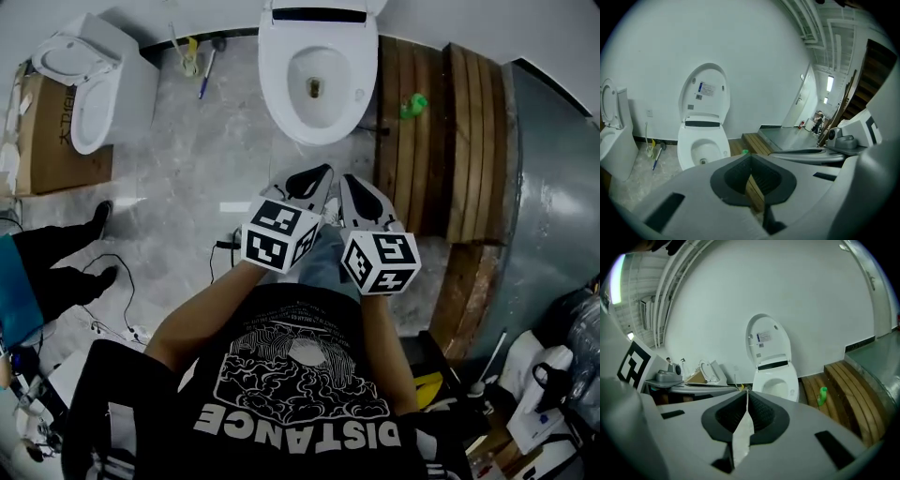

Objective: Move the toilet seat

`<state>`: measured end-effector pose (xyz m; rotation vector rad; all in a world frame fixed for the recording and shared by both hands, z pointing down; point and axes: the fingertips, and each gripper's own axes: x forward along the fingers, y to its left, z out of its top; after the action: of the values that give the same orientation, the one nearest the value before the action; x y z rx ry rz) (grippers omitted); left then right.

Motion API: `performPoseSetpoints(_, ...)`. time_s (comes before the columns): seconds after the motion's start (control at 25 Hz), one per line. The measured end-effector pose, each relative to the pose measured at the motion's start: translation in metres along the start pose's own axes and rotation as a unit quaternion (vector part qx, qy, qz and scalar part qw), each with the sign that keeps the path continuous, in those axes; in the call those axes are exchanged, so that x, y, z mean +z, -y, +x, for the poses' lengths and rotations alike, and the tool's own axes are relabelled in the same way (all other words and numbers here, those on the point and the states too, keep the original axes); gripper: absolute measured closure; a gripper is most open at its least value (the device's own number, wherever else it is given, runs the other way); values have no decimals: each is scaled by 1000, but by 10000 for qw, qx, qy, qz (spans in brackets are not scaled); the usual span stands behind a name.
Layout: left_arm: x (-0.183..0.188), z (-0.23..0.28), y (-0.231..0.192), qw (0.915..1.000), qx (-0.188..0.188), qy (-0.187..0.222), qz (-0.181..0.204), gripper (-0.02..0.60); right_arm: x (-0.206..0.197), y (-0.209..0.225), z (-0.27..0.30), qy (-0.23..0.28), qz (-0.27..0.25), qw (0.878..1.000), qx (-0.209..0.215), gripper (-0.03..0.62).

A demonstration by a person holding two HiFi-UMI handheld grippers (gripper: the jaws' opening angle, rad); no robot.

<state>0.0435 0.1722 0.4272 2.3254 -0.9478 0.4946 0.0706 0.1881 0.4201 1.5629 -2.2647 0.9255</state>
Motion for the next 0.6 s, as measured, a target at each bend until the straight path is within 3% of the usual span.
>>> performPoseSetpoints(0.16, -10, 43, -14, 9994, 156, -111, -277, 569, -7, 34, 35, -208, 260, 9987, 384, 572)
performPoseSetpoints(0.36, -40, 86, -44, 9938, 475, -434, -903, 569, -25, 64, 77, -505, 758, 9917, 911, 572)
performPoseSetpoints(0.6, -78, 118, -83, 9836, 633, -573, -1590, 568, -59, 90, 122, -774, 1109, 9846, 1107, 572)
